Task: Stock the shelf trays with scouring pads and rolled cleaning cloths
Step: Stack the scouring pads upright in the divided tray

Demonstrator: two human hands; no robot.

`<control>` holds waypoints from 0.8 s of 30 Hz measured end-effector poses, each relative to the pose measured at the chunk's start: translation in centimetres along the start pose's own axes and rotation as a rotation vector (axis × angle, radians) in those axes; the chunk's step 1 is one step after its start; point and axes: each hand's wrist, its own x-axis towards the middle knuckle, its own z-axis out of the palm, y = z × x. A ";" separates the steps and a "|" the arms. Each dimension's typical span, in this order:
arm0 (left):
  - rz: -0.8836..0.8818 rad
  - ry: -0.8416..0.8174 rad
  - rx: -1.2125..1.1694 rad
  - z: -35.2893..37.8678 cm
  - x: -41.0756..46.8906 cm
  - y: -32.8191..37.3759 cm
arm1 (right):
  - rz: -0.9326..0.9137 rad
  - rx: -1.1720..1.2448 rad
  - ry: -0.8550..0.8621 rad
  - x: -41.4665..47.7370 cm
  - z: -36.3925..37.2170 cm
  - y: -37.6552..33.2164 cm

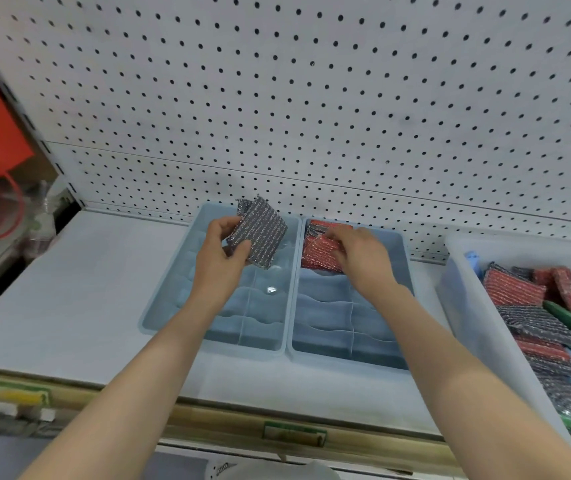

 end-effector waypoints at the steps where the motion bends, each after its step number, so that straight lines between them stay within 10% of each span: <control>1: -0.005 0.002 0.001 -0.1 -0.1 0.0 | -0.021 -0.016 0.012 0.1 0.4 -0.2; 8: -0.029 -0.042 0.018 -0.6 -0.5 0.2 | -0.057 -0.040 -0.022 0.7 3.3 -0.3; 16: -0.009 -0.154 0.025 0.6 -1.2 0.8 | -0.006 0.661 -0.040 1.1 -1.5 -4.4; 24: 0.031 -0.175 0.170 1.2 -1.2 0.5 | 0.048 0.811 -0.111 -0.1 -3.2 -3.3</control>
